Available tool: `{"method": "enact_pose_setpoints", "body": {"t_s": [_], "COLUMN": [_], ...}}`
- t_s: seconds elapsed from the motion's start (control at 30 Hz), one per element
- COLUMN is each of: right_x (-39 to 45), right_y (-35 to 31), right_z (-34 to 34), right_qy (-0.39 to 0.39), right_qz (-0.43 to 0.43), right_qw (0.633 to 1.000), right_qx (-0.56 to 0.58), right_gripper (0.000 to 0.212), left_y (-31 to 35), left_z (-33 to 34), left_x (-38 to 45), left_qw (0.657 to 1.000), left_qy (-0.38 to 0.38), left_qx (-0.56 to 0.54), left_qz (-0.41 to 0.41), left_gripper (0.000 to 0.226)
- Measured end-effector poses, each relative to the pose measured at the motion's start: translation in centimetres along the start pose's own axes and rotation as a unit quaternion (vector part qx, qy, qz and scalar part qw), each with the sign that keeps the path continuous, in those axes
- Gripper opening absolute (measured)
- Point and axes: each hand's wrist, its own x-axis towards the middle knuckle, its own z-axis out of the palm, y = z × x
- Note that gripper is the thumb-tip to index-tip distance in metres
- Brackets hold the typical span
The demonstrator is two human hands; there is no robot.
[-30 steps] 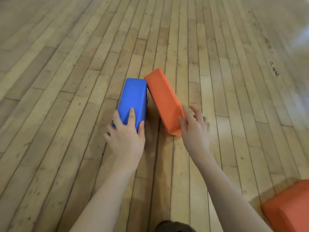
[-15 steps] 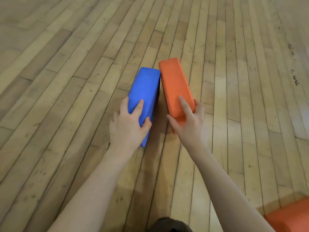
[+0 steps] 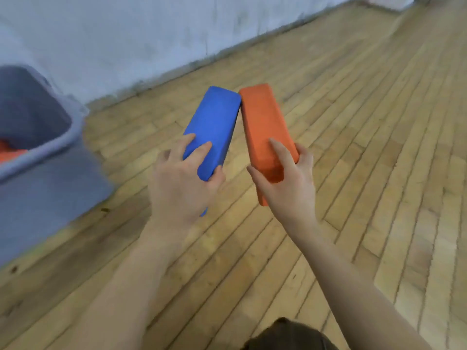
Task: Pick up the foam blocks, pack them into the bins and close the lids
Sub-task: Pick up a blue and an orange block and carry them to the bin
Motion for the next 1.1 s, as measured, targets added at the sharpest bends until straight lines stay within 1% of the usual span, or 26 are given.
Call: {"method": "enact_pose_setpoints", "body": {"t_s": [0.13, 0.27, 0.37, 0.47, 0.57, 0.63, 0.67, 0.73, 0.8, 0.9, 0.97, 1.03, 1.1], "right_x": [2.1, 1.5, 0.4, -0.6, -1.8, -2.5, -2.7, -2.8, -3.0, -3.8, -4.2, -4.4, -4.4], "right_y": [-9.4, -19.7, -26.9, -32.8, -37.2, -39.2, -39.9, -40.7, -40.7, -39.8, -38.6, -36.9, -34.6], "right_z": [3.3, 8.0, 11.8, 15.7, 19.3, 21.9, 23.0, 24.8, 25.5, 25.2, 24.3, 22.5, 19.9], "right_qy": [-0.030, -0.053, -0.069, -0.099, -0.153, -0.179, -0.191, -0.210, -0.218, -0.209, -0.195, -0.173, -0.157], "right_qz": [-0.078, -0.135, -0.173, -0.205, -0.200, -0.190, -0.186, -0.187, -0.207, -0.230, -0.230, -0.221, -0.181], "right_qw": [0.995, 0.985, 0.973, 0.958, 0.949, 0.948, 0.948, 0.952, 0.951, 0.950, 0.952, 0.959, 0.971], "right_qx": [0.046, 0.092, 0.137, 0.174, 0.187, 0.183, 0.172, 0.123, 0.066, 0.046, 0.056, 0.046, 0.011], "right_gripper": [0.063, 0.061, 0.060, 0.060, 0.065, 0.068, 0.067, 0.064, 0.060, 0.050, 0.038, 0.027, 0.023], "left_y": [-5.9, -13.1, -18.5, -23.7, -28.3, -31.2, -32.6, -35.0, -36.5, -36.5, -35.3, -33.1, -30.2], "left_z": [-8.4, -16.8, -22.2, -26.2, -28.0, -28.3, -28.3, -28.3, -28.5, -28.8, -28.5, -27.6, -26.0], "left_x": [2.3, 3.4, 4.0, 3.6, 3.1, 3.4, 3.6, 3.6, 3.2, 2.0, 1.6, 2.1, 3.0], "left_qw": [0.996, 0.989, 0.979, 0.962, 0.946, 0.931, 0.927, 0.925, 0.935, 0.958, 0.967, 0.977, 0.987], "left_qy": [0.026, 0.083, 0.117, 0.140, 0.173, 0.164, 0.143, 0.075, 0.043, 0.015, -0.023, -0.055, -0.084], "left_qx": [0.015, 0.052, 0.053, 0.021, -0.043, -0.084, -0.076, 0.015, 0.091, 0.138, 0.137, 0.111, 0.083], "left_qz": [-0.089, -0.111, -0.159, -0.232, -0.272, -0.314, -0.339, -0.372, -0.341, -0.253, -0.213, -0.172, -0.110], "left_gripper": [0.050, 0.047, 0.046, 0.047, 0.042, 0.042, 0.044, 0.048, 0.048, 0.039, 0.035, 0.040, 0.040]}}
